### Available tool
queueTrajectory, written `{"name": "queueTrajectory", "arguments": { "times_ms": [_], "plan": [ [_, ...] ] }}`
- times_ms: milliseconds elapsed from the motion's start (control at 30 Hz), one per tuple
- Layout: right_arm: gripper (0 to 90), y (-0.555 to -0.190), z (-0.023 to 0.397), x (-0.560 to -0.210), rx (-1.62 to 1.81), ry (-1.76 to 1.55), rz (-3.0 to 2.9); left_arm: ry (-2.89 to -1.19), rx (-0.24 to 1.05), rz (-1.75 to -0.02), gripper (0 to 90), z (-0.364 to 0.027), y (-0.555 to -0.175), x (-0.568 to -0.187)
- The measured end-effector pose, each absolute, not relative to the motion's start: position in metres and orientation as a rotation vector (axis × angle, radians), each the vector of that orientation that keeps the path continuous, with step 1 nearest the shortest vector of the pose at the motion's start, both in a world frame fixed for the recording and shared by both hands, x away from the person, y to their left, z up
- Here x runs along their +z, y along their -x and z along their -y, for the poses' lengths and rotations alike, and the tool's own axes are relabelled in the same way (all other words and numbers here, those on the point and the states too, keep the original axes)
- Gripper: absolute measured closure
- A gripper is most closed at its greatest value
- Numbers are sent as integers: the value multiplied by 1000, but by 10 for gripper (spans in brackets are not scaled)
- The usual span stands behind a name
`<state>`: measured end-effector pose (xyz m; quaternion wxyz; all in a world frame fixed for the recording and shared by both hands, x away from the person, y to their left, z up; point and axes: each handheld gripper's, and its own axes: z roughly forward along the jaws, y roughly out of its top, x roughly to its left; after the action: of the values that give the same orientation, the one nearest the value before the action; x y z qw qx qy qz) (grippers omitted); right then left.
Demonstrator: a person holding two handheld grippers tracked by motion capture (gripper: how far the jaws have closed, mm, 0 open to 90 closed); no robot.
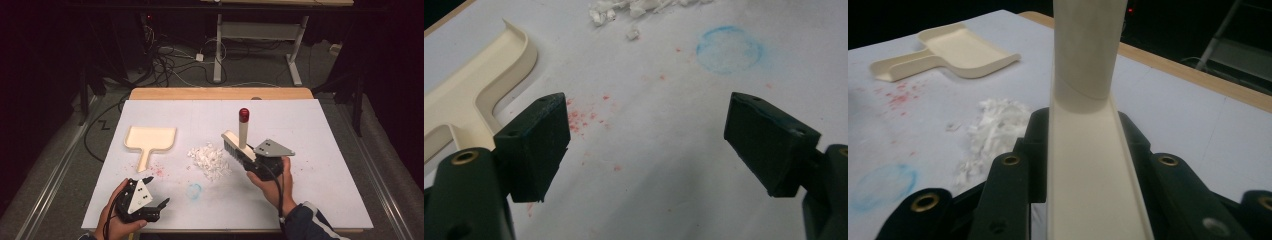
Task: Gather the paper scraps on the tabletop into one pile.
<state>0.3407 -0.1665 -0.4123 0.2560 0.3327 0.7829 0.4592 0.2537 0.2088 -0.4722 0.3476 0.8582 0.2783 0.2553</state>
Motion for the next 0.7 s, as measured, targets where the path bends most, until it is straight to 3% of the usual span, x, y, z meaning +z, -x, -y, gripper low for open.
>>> {"name": "queueTrajectory", "arguments": {
  "times_ms": [367,700],
  "plan": [
    [678,-305,202,-420,1122,-874,-2303,-2231,664,-719,177,-207,-254,-472],
    [678,-323,152,-433,1225,-794,-2377,-2229,647,-724,177,-208,-256,-473]
  ]
}}
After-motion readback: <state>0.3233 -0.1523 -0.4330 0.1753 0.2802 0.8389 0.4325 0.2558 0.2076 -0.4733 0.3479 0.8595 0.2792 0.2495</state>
